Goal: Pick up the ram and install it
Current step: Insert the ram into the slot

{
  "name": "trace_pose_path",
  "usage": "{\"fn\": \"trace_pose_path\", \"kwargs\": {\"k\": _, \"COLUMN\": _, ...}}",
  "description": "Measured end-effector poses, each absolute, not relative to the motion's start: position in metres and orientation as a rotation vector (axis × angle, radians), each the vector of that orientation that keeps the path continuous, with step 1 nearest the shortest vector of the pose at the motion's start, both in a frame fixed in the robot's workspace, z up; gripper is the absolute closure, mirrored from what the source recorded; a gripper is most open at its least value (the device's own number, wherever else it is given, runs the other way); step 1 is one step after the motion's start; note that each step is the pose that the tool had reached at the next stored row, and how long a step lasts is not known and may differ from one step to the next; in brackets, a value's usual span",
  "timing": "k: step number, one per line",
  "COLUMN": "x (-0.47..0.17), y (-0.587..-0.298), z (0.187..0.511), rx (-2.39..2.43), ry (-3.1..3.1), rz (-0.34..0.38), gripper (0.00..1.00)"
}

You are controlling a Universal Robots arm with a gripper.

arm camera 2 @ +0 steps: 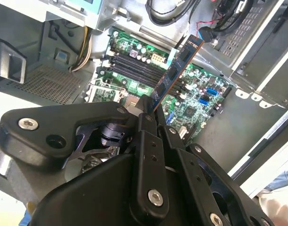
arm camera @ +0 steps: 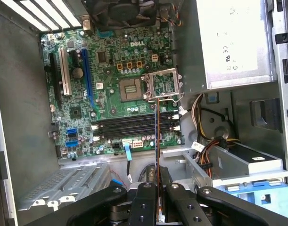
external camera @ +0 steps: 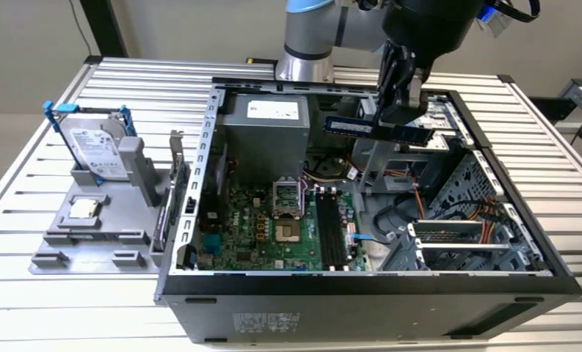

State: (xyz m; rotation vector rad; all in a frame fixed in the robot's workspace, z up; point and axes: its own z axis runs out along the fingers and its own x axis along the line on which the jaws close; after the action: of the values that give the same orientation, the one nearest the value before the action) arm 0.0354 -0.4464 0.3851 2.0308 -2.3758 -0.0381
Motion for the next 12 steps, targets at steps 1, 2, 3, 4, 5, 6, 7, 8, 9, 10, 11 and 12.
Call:
{"fn": "trace_pose_path", "kwargs": {"k": 1, "x": 0.0354, "y": -0.4465, "z": 0.3851, "rx": 2.031, "ry": -2.376, "rz": -0.038, "gripper": 1.00}}
{"fn": "trace_pose_path", "kwargs": {"k": 2, "x": 0.0354, "y": -0.4464, "z": 0.3851, "rx": 2.031, "ry": -2.376, "rz": -0.038, "gripper": 1.00}}
{"fn": "trace_pose_path", "kwargs": {"k": 3, "x": 0.0354, "y": -0.4465, "z": 0.3851, "rx": 2.031, "ry": -2.376, "rz": -0.038, "gripper": 1.00}}
{"fn": "trace_pose_path", "kwargs": {"k": 4, "x": 0.0354, "y": -0.4465, "z": 0.3851, "rx": 2.031, "ry": -2.376, "rz": -0.038, "gripper": 1.00}}
{"fn": "trace_pose_path", "kwargs": {"k": 5, "x": 0.0354, "y": -0.4465, "z": 0.3851, "rx": 2.031, "ry": -2.376, "rz": -0.038, "gripper": 1.00}}
{"fn": "trace_pose_path", "kwargs": {"k": 6, "x": 0.0354, "y": -0.4465, "z": 0.3851, "rx": 2.030, "ry": -2.376, "rz": -0.038, "gripper": 1.00}}
{"fn": "trace_pose_path", "kwargs": {"k": 7, "x": 0.0354, "y": -0.4465, "z": 0.3851, "rx": 2.028, "ry": -2.378, "rz": -0.038, "gripper": 1.00}}
{"fn": "trace_pose_path", "kwargs": {"k": 8, "x": 0.0354, "y": -0.4464, "z": 0.3851, "rx": 2.024, "ry": -2.382, "rz": -0.038, "gripper": 1.00}}
{"fn": "trace_pose_path", "kwargs": {"k": 9, "x": 0.0354, "y": -0.4464, "z": 0.3851, "rx": 2.018, "ry": -2.387, "rz": -0.038, "gripper": 1.00}}
{"fn": "trace_pose_path", "kwargs": {"k": 10, "x": 0.0354, "y": -0.4464, "z": 0.3851, "rx": 2.012, "ry": -2.392, "rz": -0.038, "gripper": 1.00}}
{"fn": "trace_pose_path", "kwargs": {"k": 11, "x": 0.0354, "y": -0.4464, "z": 0.3851, "rx": 2.005, "ry": -2.398, "rz": -0.038, "gripper": 1.00}}
{"fn": "trace_pose_path", "kwargs": {"k": 12, "x": 0.0354, "y": -0.4465, "z": 0.3850, "rx": 1.997, "ry": -2.404, "rz": -0.038, "gripper": 1.00}}
